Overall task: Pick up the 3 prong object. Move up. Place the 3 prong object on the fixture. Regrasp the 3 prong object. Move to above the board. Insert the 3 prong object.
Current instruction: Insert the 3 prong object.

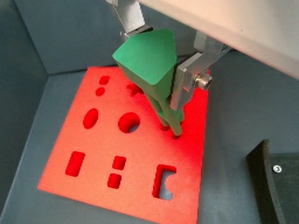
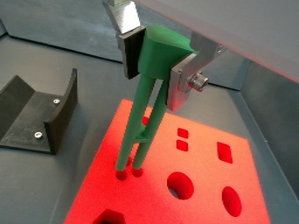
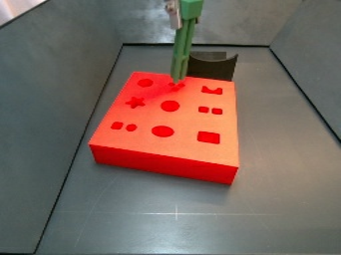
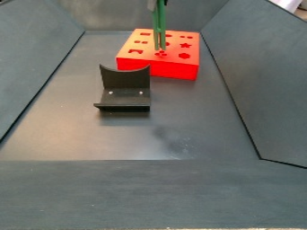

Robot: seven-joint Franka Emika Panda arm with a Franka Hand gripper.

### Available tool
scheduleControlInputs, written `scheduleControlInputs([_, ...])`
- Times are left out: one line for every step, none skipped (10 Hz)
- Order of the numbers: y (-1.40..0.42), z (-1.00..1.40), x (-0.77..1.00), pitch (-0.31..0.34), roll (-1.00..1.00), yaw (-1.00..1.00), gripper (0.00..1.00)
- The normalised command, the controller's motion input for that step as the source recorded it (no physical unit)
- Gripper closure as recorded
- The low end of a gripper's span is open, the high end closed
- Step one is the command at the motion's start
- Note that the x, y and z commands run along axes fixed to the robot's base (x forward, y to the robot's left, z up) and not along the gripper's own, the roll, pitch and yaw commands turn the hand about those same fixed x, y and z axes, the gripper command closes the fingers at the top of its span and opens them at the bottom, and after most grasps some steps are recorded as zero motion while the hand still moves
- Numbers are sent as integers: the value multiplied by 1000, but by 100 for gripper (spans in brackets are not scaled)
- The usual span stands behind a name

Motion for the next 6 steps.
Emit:
scheduleControlInputs([-123,-120,0,-144,0,77,100])
scheduleControlInputs([-60,-89,0,-116,0,120,100])
scheduleControlInputs([-57,-86,0,-126,0,114,100])
scheduleControlInputs([-51,-94,0,-110,0,94,100])
scheduleControlInputs([0,-94,-11,-103,0,94,100])
scheduleControlInputs([0,-100,-34,-101,0,97,100])
